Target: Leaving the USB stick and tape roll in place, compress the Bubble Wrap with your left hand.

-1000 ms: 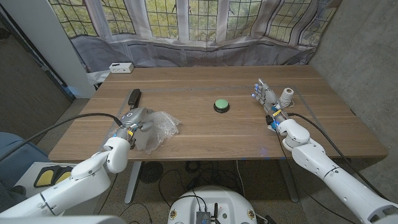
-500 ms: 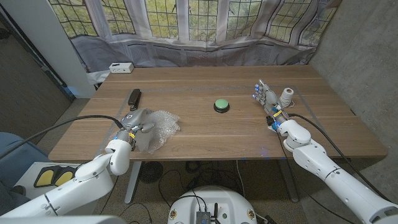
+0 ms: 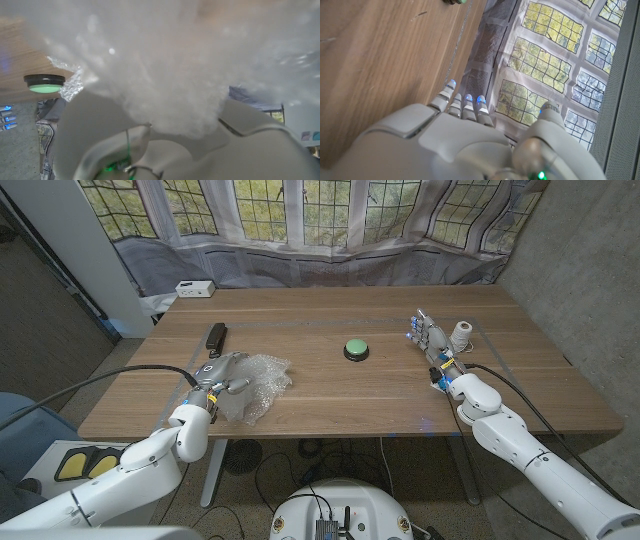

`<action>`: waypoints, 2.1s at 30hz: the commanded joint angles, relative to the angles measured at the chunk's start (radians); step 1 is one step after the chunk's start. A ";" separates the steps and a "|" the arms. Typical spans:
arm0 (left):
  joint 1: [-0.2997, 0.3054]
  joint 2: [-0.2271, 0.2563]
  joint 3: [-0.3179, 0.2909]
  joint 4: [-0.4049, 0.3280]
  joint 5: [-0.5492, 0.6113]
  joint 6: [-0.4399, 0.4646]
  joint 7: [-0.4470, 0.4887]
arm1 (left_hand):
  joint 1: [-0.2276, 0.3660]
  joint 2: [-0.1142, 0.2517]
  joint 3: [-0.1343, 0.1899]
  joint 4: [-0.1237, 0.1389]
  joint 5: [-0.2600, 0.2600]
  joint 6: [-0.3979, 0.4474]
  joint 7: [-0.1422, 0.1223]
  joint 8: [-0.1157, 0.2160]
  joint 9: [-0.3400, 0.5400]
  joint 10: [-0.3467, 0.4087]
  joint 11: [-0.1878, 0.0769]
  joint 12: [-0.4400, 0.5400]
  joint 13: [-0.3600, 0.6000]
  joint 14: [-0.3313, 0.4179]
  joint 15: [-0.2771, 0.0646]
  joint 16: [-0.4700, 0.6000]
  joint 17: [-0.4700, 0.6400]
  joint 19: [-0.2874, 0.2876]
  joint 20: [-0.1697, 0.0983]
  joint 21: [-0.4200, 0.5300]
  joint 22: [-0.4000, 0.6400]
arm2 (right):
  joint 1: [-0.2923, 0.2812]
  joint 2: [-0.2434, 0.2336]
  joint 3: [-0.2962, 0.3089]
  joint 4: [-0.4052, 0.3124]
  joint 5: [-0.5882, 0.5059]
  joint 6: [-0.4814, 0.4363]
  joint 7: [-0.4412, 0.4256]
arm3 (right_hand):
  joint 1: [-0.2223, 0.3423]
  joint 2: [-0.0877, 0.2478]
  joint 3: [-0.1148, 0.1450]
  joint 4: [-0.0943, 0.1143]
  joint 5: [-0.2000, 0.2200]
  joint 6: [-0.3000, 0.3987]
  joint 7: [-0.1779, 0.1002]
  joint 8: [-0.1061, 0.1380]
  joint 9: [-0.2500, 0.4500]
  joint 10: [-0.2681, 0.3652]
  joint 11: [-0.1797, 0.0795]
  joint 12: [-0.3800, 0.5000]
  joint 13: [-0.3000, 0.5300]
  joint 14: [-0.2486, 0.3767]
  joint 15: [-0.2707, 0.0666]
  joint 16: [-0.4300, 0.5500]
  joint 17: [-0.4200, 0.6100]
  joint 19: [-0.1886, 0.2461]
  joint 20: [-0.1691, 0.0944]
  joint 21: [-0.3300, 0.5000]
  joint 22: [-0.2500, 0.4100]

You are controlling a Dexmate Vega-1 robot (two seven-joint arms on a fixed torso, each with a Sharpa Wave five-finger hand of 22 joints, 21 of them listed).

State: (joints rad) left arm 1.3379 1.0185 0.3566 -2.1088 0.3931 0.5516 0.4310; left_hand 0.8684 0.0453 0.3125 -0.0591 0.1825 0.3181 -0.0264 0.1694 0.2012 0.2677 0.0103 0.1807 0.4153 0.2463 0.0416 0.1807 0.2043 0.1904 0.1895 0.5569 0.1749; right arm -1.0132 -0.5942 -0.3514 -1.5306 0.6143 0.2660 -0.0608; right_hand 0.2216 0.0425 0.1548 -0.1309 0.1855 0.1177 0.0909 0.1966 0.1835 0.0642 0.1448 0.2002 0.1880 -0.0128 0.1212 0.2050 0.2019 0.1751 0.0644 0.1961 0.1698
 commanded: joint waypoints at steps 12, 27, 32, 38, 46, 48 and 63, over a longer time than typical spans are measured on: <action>-0.005 0.088 0.003 -0.024 -0.047 -0.032 -0.077 | -0.259 -0.036 -0.103 0.090 -0.008 -0.136 0.026 0.015 -0.010 -0.153 0.030 0.011 -0.065 -0.169 0.038 0.004 -0.008 -0.135 0.024 -0.120 0.003 | -0.019 -0.005 0.001 -0.021 0.000 -0.005 -0.011 | 0.007 0.002 0.008 -0.001 0.001 0.006 -0.004 -0.004 0.003 0.004 0.003 -0.001 0.005 0.003 0.005 0.000 0.005 0.006 0.003 0.001 0.005; 0.074 0.085 -0.103 -0.016 -0.149 -0.178 -0.009 | -0.403 -0.068 -0.168 0.149 0.002 -0.152 0.045 0.017 -0.011 -0.155 0.041 0.025 -0.090 -0.180 0.045 0.013 -0.008 -0.152 0.025 -0.157 0.005 | -0.037 -0.011 0.005 -0.036 0.002 -0.005 -0.016 | 0.008 0.002 0.008 -0.001 0.001 0.006 -0.003 -0.004 0.003 0.004 0.002 -0.001 0.005 0.002 0.006 -0.001 0.005 0.006 0.003 0.001 0.005; 0.091 0.075 -0.136 -0.006 -0.174 -0.224 0.001 | -0.421 -0.069 -0.175 0.156 0.004 -0.151 0.045 0.019 -0.012 -0.144 0.044 0.030 -0.094 -0.172 0.044 0.017 -0.009 -0.151 0.025 -0.161 0.005 | -0.037 -0.010 0.007 -0.036 0.005 -0.002 -0.014 | 0.007 0.002 0.008 -0.001 0.001 0.007 -0.003 -0.004 0.003 0.003 0.001 -0.001 0.005 0.001 0.005 -0.001 0.005 0.006 0.003 0.001 0.005; 0.100 0.055 -0.163 0.009 -0.201 -0.279 0.000 | -0.435 -0.069 -0.181 0.162 0.006 -0.146 0.046 0.021 -0.012 -0.134 0.046 0.034 -0.098 -0.162 0.043 0.021 -0.009 -0.146 0.023 -0.164 0.005 | -0.041 -0.008 0.009 -0.038 0.007 0.000 -0.017 | 0.007 0.001 0.008 -0.001 0.001 0.006 -0.003 -0.004 0.003 0.004 0.001 -0.001 0.005 0.002 0.005 -0.001 0.005 0.006 0.003 0.001 0.005; 0.103 0.021 -0.193 0.032 -0.240 -0.363 -0.009 | -0.448 -0.068 -0.186 0.167 0.009 -0.147 0.046 0.021 -0.013 -0.116 0.049 0.041 -0.104 -0.147 0.044 0.025 -0.011 -0.136 0.022 -0.166 0.005 | -0.047 -0.009 0.009 -0.036 0.002 0.011 -0.015 | 0.007 0.001 0.008 -0.001 0.001 0.005 -0.002 -0.004 0.003 0.003 0.002 -0.001 0.005 0.002 0.006 -0.001 0.005 0.006 0.002 0.001 0.005; 0.102 0.009 -0.200 0.039 -0.250 -0.384 -0.009 | -0.450 -0.068 -0.186 0.167 0.009 -0.151 0.047 0.019 -0.013 -0.116 0.050 0.041 -0.105 -0.146 0.044 0.026 -0.011 -0.134 0.021 -0.167 0.005 | -0.051 -0.007 0.012 -0.039 0.006 0.007 -0.021 | 0.006 0.001 0.008 -0.001 0.001 0.006 -0.002 -0.004 0.003 0.004 0.002 -0.001 0.005 0.002 0.005 -0.001 0.005 0.006 0.002 0.001 0.005; 0.077 -0.061 -0.217 0.071 -0.300 -0.478 -0.037 | -0.461 -0.064 -0.190 0.169 0.012 -0.172 0.060 0.015 -0.015 -0.096 0.050 0.046 -0.116 -0.118 0.044 0.031 -0.014 -0.111 0.012 -0.170 0.005 | -0.058 -0.004 0.019 -0.025 0.006 0.038 -0.013 | 0.006 0.001 0.008 0.000 0.001 0.005 -0.002 -0.004 0.003 0.004 0.001 -0.001 0.005 0.003 0.004 0.000 0.005 0.008 0.002 0.002 0.005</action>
State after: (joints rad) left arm 1.4349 1.0204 0.1616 -2.0661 0.1239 0.1388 0.4097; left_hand 0.4118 -0.0196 0.1282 0.1090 0.1896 0.1516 0.0342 0.1818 0.1859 0.1574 0.0589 0.2226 0.2990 0.1150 0.0895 0.2078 0.1905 0.0694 0.1971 0.3873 0.1767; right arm -1.0659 -0.6016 -0.3369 -1.5671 0.6200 0.2768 -0.0777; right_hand 0.2216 0.0425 0.1548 -0.1309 0.1855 0.1177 0.0910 0.1920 0.1835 0.0642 0.1448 0.2003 0.1880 -0.0128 0.1212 0.2050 0.2019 0.1751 0.0645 0.1961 0.1698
